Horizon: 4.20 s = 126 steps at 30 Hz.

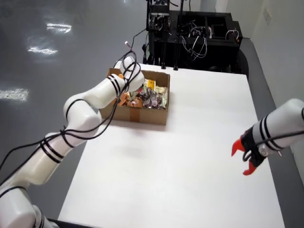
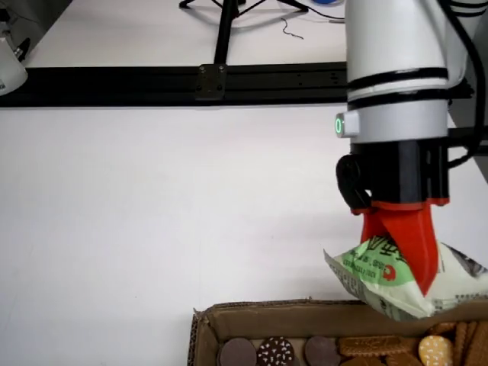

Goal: Grasp a snack and put it in the bin.

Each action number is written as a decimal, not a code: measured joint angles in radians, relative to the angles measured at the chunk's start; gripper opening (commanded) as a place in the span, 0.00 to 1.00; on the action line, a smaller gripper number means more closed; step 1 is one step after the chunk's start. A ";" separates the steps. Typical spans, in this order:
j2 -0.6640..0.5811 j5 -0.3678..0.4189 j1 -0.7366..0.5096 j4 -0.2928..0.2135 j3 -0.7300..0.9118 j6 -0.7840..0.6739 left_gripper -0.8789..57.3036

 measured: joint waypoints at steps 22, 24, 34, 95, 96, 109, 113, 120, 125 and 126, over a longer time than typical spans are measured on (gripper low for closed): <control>0.012 -0.140 0.024 0.002 -0.024 0.208 0.54; 0.012 -0.139 0.023 0.001 -0.025 0.212 0.49; 0.097 -0.034 0.010 -0.007 -0.179 0.282 0.11; -0.574 0.176 -0.489 -0.137 0.624 0.385 0.01; -0.612 0.156 -0.495 -0.141 0.681 0.358 0.01; -0.860 -0.021 -0.551 -0.168 1.036 0.232 0.01; -0.864 -0.088 -0.551 -0.188 1.047 0.228 0.01; -0.824 -0.164 -0.545 -0.212 1.049 0.227 0.01; -0.805 -0.178 -0.549 -0.213 1.047 0.227 0.01; -0.803 -0.178 -0.550 -0.213 1.046 0.227 0.01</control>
